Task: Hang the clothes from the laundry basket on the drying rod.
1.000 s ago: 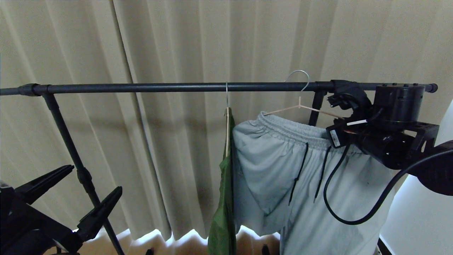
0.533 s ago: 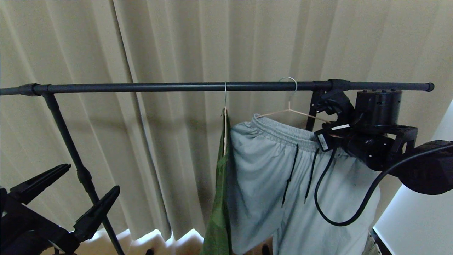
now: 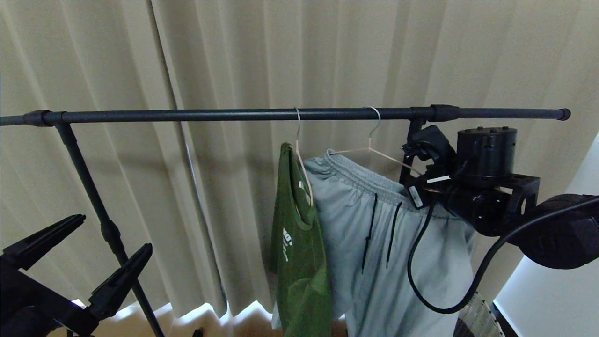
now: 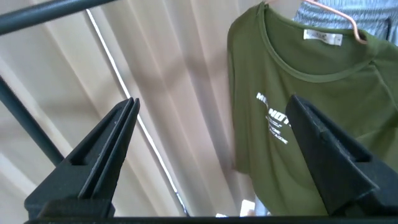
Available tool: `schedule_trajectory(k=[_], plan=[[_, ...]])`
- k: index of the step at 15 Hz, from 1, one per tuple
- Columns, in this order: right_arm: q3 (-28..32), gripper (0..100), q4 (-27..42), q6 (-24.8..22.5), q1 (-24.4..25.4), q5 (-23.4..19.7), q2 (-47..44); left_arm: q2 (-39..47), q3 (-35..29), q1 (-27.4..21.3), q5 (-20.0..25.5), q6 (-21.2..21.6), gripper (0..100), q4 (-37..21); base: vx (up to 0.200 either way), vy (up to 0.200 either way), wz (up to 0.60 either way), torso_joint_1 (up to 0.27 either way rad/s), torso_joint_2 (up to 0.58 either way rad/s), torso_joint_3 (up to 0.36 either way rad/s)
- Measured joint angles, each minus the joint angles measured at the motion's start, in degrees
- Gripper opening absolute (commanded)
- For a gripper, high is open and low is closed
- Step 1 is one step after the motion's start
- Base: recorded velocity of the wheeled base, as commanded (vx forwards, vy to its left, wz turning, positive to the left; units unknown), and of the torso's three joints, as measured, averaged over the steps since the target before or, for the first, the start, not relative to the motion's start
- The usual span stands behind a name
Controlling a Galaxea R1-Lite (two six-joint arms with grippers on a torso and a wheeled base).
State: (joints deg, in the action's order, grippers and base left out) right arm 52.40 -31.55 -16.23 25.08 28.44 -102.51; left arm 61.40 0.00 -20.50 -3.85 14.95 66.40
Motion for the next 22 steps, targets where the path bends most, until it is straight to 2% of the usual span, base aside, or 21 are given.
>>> schedule_trajectory(k=[3,6,10,15,19,21,22], plan=[[-3.97,100,-9.42,1.65,0.04,-0.37,0.44,-0.72,0.00,1.90,0.00,0.02,100,0.02,0.000,0.000,0.00,0.000,0.00,0.000],[-9.35,100,-17.63,1.73,0.11,-3.23,0.89,-1.49,0.00,3.41,0.00,-0.06,100,0.02,0.000,0.000,0.00,0.000,0.00,0.000],[-18.49,100,-30.90,1.69,0.15,-14.46,3.36,-2.58,0.00,3.69,0.00,-0.09,100,-0.04,0.000,0.000,0.00,0.000,0.00,0.000],[-23.65,100,-40.02,1.67,0.11,-20.54,6.29,-3.35,0.00,3.72,-0.02,-0.15,100,-0.09,0.000,0.000,0.00,0.000,0.00,0.000],[-25.64,100,-39.78,1.45,-0.02,-20.39,12.91,-6.69,0.00,3.73,-0.13,-0.28,100,-0.88,0.000,0.000,0.00,0.000,0.00,0.000],[-27.15,100,-37.25,1.43,-0.16,-20.29,17.90,-9.92,0.00,4.02,-0.35,-0.39,100,-3.86,0.000,0.000,0.00,0.000,0.00,0.000],[-27.93,100,-35.16,1.43,-0.44,-20.26,20.70,-12.31,0.00,4.55,-0.38,-0.33,100,-7.23,0.000,0.000,0.00,0.000,0.00,0.000]])
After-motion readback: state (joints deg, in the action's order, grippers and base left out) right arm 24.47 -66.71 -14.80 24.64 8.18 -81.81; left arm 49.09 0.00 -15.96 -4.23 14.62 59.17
